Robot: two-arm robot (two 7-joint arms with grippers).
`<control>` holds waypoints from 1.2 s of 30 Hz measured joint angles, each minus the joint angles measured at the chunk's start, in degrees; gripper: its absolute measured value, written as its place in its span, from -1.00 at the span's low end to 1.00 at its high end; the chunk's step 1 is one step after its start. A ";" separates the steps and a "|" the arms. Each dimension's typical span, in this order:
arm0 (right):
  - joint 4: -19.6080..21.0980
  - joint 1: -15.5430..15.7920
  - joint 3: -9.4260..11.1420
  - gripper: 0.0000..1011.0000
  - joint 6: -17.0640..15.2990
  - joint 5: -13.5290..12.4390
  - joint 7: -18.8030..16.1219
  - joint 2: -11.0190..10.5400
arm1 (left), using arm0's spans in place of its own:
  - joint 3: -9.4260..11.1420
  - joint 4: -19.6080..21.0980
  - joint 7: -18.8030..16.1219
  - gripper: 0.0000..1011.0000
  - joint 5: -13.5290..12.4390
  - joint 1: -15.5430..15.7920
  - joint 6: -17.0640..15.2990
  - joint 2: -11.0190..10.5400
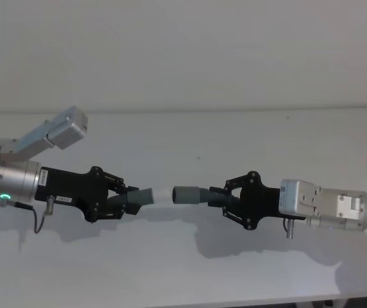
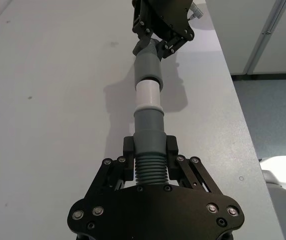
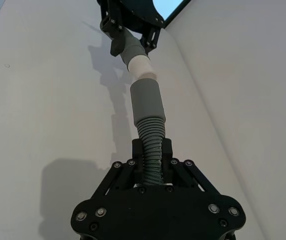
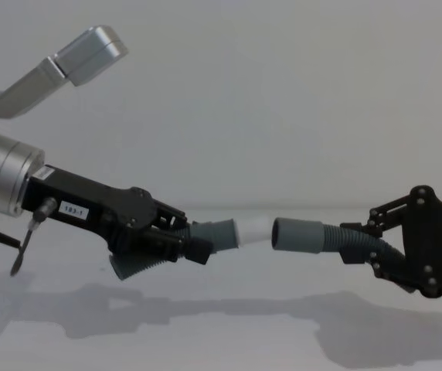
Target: Use both hands to pick up one end of the pipe from the table, align the ends, and insert them.
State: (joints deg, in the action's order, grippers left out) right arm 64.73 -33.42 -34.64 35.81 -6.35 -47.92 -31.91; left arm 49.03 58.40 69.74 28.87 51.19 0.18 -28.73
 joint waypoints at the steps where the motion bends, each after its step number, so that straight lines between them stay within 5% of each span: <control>1: 0.01 -0.02 -0.05 -0.65 0.00 -0.04 -0.01 -0.02 | 0.03 -0.05 0.00 -0.35 0.02 0.03 0.03 0.04; 36: 0.72 0.34 -0.32 -0.65 0.16 -1.17 0.40 -0.43 | 1.17 -2.37 0.72 -0.35 0.42 0.80 0.51 1.77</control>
State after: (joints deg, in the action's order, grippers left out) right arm 65.45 -33.07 -34.97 35.96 -7.52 -47.51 -32.34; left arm 50.19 56.03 70.46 29.29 51.99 0.70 -26.95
